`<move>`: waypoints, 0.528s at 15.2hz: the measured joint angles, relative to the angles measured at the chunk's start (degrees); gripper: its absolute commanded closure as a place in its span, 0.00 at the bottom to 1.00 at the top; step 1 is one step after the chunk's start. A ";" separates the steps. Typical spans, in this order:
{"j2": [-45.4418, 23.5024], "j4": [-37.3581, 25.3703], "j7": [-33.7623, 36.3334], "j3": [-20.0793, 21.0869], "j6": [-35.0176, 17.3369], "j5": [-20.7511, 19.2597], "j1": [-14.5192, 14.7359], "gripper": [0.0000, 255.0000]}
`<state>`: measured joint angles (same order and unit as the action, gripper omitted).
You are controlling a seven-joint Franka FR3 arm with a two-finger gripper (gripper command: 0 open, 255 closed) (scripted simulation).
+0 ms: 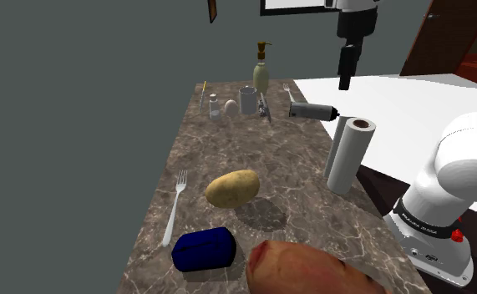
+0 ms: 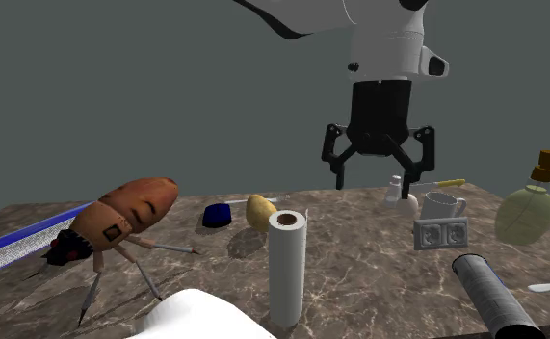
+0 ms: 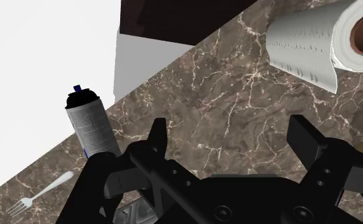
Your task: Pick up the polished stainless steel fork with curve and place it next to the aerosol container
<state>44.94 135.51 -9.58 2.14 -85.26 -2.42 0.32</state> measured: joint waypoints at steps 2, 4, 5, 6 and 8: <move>0.05 0.32 1.06 0.62 -0.34 0.54 0.02 0.00; 0.19 1.87 5.08 3.03 -1.97 2.60 0.22 0.00; 0.24 2.46 7.22 4.22 -2.69 3.65 0.25 0.00; -0.18 3.08 9.49 5.56 -3.90 4.75 0.29 0.00; -0.69 4.04 14.40 8.57 -5.89 7.16 0.53 0.00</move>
<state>44.25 139.55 4.82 10.71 -91.14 4.74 0.84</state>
